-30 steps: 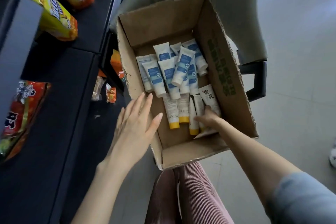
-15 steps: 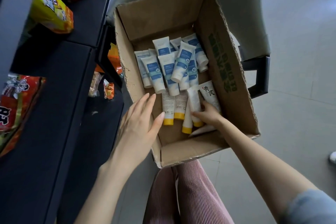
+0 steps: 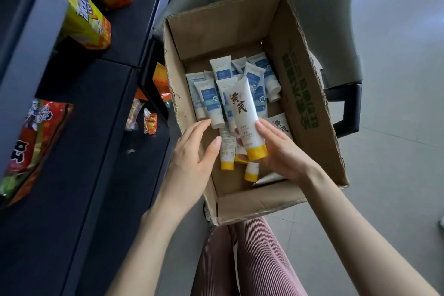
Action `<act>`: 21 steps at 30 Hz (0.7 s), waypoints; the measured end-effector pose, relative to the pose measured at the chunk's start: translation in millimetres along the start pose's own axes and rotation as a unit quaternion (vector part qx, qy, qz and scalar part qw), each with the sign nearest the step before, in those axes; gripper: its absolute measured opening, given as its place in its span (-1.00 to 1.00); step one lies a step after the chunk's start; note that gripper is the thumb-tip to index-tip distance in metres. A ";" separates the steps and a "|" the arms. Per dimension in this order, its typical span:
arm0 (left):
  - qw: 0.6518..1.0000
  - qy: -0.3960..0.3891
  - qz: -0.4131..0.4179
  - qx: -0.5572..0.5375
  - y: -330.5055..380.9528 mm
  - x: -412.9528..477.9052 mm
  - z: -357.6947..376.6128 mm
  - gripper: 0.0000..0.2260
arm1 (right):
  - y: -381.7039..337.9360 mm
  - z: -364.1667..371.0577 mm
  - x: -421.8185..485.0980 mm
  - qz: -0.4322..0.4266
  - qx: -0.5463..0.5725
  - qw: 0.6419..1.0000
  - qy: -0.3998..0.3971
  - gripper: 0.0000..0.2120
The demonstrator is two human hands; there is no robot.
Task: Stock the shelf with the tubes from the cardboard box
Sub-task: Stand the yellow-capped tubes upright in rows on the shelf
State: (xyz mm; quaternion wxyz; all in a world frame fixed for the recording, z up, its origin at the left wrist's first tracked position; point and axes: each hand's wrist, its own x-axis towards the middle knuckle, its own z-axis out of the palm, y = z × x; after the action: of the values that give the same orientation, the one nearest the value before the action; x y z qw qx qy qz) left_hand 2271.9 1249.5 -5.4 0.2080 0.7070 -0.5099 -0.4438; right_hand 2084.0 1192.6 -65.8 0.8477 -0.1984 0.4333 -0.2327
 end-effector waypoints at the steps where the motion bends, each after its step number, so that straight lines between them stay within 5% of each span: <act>1: 1.000 0.006 -0.010 -0.016 0.3 1.5 0.1 -0.57 | 1.3 6.0 -3.4 0.006 0.017 1.000 -0.014 -0.69; 5: 0.989 -0.011 -0.058 -0.137 -1.6 8.0 -2.2 -0.57 | 13.7 23.7 -10.3 0.020 0.054 0.996 -0.068 -0.62; 9: 0.932 -0.035 -0.095 -0.347 4.2 4.1 -6.0 -0.73 | 28.5 37.7 -9.8 0.056 0.081 0.986 -0.134 -0.43; 16: 0.915 -0.049 -0.081 -0.393 -2.8 -2.2 -15.6 -0.71 | 32.0 48.1 -9.2 0.067 0.103 0.979 -0.162 -0.37; 21: 0.910 -0.038 -0.066 -0.409 -6.9 -1.1 -17.1 -0.72 | 24.6 40.4 -6.9 0.067 0.028 0.987 -0.144 -0.53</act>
State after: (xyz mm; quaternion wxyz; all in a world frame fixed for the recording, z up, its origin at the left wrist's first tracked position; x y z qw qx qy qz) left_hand 2289.8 1250.5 -1.2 0.4298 0.5748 -0.2439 -0.6522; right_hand 2119.3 1221.9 -52.6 0.9202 -0.1764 0.3123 -0.1571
